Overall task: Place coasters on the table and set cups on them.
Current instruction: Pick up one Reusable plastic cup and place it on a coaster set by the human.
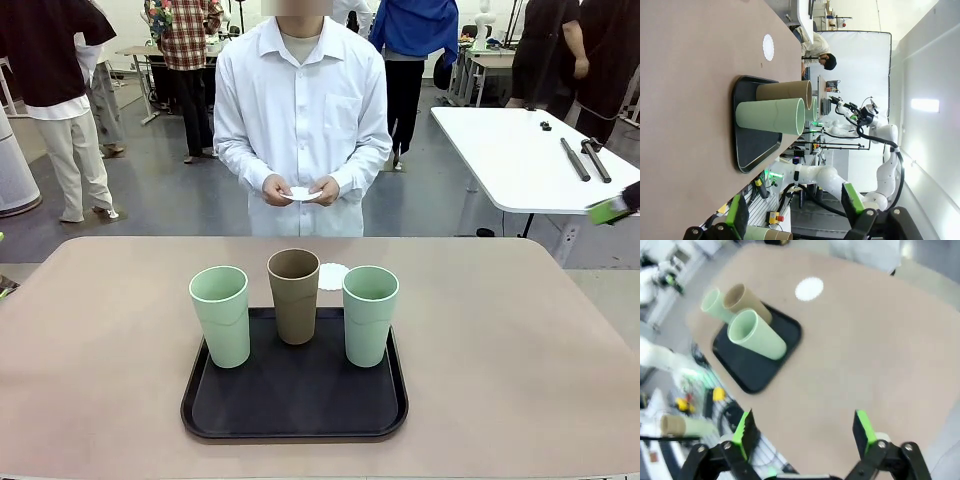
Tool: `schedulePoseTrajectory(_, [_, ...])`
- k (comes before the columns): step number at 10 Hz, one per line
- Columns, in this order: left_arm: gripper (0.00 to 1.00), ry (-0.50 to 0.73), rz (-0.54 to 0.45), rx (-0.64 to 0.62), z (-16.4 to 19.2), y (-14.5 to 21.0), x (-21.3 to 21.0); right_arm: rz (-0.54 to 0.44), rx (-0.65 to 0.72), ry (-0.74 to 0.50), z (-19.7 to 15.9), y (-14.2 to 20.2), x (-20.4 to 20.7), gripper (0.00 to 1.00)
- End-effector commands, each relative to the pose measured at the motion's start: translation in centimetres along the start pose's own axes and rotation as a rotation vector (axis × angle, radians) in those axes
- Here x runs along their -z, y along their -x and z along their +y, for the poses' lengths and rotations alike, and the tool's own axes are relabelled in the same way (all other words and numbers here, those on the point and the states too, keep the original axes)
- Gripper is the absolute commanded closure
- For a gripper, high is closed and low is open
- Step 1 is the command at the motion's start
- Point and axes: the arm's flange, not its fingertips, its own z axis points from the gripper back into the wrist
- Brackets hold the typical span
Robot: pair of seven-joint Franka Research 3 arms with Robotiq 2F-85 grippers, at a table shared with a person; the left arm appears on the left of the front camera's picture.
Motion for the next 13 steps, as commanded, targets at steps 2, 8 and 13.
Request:
schedulePoseTrajectory(2, [0.00, 0.014, -0.005, 0.003, -0.1, 0.0, -0.1, 0.245, -0.161, 0.197, 5.0, -3.3, 6.0, 0.00])
schedulePoseTrajectory(8, [0.00, 0.014, -0.005, 0.003, -0.1, 0.0, -0.1, 0.510, -0.369, 0.139, 9.9, -1.9, 16.3, 0.00])
schedulePoseTrajectory(13, [0.00, 0.014, -0.005, 0.003, -0.1, 0.0, -0.1, 0.519, -0.370, 0.114, 10.7, -1.7, 16.9, 0.00])
